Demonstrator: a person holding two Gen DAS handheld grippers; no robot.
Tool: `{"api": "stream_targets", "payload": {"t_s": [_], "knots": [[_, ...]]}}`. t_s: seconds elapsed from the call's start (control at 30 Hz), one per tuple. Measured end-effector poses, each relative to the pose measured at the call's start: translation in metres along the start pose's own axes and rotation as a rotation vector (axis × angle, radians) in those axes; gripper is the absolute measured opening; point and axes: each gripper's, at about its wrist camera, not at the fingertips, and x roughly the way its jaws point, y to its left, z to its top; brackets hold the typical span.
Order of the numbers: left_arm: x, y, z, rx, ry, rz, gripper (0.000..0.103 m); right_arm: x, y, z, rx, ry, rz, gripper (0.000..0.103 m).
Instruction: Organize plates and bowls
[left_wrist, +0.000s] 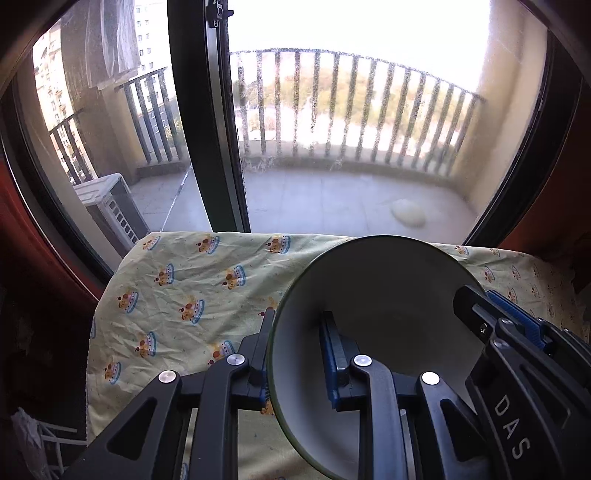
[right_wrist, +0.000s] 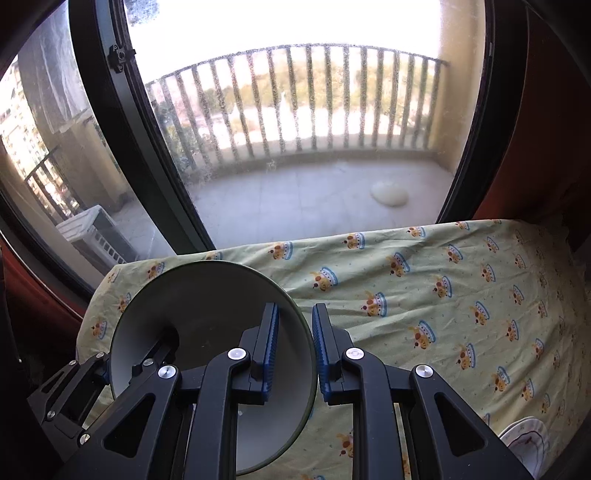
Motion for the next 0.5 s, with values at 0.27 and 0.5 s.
{"api": "stream_targets", "payload": {"t_s": [0.27,0.5], "knots": [[-0.045,-0.007,-0.026,-0.003,-0.03,0.016,0.02,-0.051,-0.013,-0.022,-0.009,-0.029,0.026,0.023],[-0.072,-0.021,-0.058,0.007,-0.035,0.018,0.02,-0.088,-0.031,-0.051,-0.023,-0.035,0.037,0.023]]}}
